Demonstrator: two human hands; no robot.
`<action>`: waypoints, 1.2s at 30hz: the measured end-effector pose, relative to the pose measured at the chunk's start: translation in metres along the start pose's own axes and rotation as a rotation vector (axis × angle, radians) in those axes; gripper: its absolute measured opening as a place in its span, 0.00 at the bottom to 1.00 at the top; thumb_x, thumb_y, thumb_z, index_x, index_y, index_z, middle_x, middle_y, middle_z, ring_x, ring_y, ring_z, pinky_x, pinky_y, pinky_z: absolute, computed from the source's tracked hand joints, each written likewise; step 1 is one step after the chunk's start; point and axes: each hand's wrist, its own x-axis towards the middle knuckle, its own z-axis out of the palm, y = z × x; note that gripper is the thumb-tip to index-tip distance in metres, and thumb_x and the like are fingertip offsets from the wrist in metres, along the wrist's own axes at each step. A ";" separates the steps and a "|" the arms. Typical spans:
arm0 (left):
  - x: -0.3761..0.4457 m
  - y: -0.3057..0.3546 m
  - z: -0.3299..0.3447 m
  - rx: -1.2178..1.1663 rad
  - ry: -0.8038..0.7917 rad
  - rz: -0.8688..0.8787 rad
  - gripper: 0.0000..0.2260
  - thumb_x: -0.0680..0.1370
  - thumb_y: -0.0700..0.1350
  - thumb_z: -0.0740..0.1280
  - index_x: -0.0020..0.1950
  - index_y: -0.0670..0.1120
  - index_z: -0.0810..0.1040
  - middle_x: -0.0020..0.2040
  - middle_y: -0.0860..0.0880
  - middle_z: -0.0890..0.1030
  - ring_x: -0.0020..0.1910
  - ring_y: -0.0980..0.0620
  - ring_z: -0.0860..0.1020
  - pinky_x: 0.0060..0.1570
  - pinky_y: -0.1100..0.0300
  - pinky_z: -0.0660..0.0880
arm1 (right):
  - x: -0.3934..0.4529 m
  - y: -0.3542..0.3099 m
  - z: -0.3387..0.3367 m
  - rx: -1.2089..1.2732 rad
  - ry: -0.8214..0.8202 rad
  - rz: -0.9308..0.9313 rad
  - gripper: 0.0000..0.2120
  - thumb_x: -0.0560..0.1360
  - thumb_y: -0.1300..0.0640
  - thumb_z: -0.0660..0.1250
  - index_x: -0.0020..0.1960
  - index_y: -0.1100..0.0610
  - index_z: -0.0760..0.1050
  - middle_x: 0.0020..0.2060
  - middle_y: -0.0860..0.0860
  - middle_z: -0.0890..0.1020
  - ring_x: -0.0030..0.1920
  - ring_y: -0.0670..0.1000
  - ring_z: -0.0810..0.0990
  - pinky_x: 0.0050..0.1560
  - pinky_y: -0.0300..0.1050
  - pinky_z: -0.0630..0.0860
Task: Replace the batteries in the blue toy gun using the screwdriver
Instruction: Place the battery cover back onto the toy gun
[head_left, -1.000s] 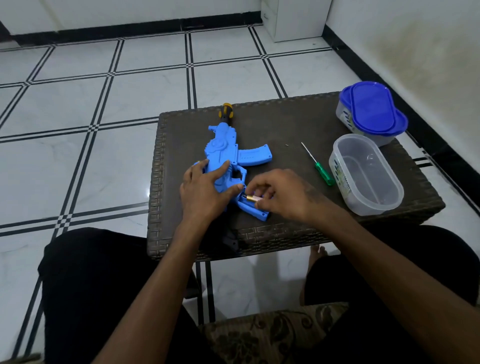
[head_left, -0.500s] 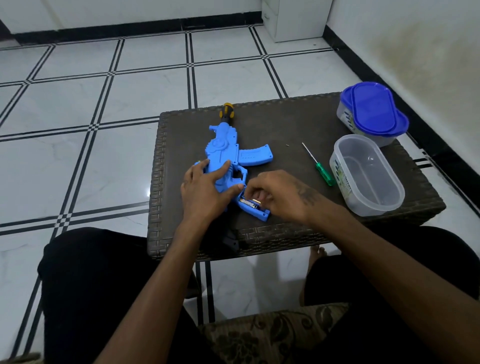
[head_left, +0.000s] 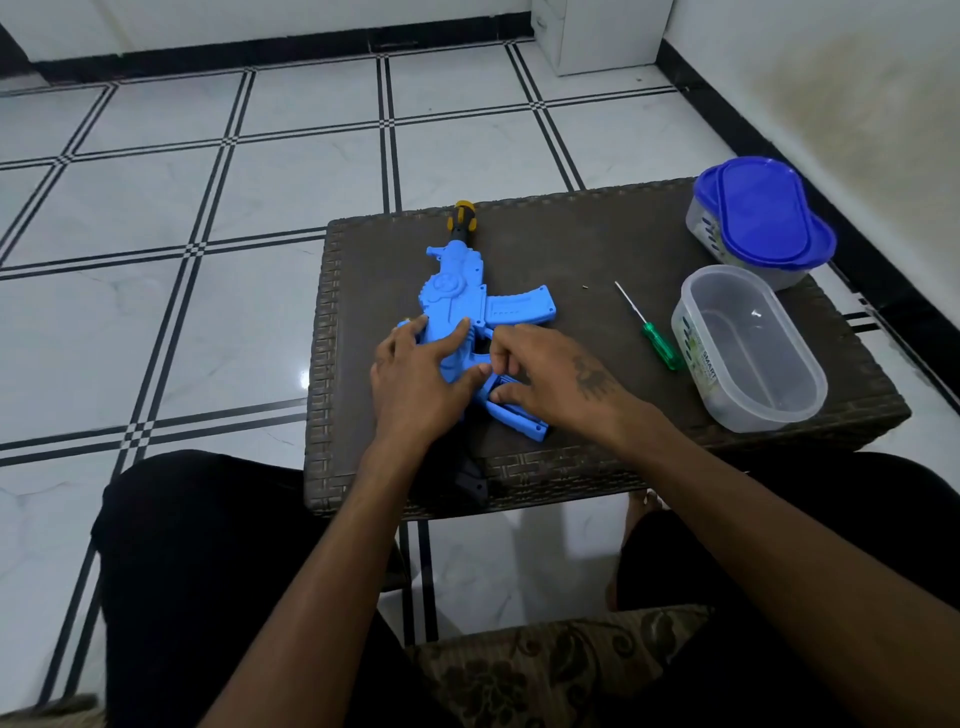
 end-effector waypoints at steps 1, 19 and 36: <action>0.000 0.000 -0.001 0.000 -0.004 -0.002 0.25 0.75 0.60 0.67 0.72 0.63 0.67 0.77 0.48 0.60 0.75 0.44 0.55 0.73 0.47 0.55 | 0.001 -0.001 0.000 -0.005 -0.001 0.010 0.14 0.69 0.53 0.76 0.44 0.50 0.70 0.39 0.44 0.74 0.41 0.47 0.73 0.41 0.47 0.73; -0.004 0.016 0.001 0.076 -0.039 0.000 0.25 0.76 0.60 0.66 0.72 0.62 0.67 0.75 0.47 0.62 0.73 0.41 0.58 0.71 0.46 0.59 | -0.059 0.078 -0.150 -0.093 -0.056 0.572 0.03 0.77 0.62 0.69 0.48 0.56 0.78 0.45 0.56 0.83 0.40 0.52 0.83 0.48 0.51 0.82; -0.006 0.016 0.001 0.063 -0.042 0.003 0.24 0.77 0.59 0.65 0.73 0.62 0.67 0.76 0.46 0.61 0.74 0.41 0.57 0.71 0.46 0.57 | -0.052 0.102 -0.113 -0.093 -0.310 0.704 0.30 0.73 0.68 0.71 0.72 0.53 0.69 0.63 0.57 0.76 0.52 0.55 0.76 0.45 0.46 0.76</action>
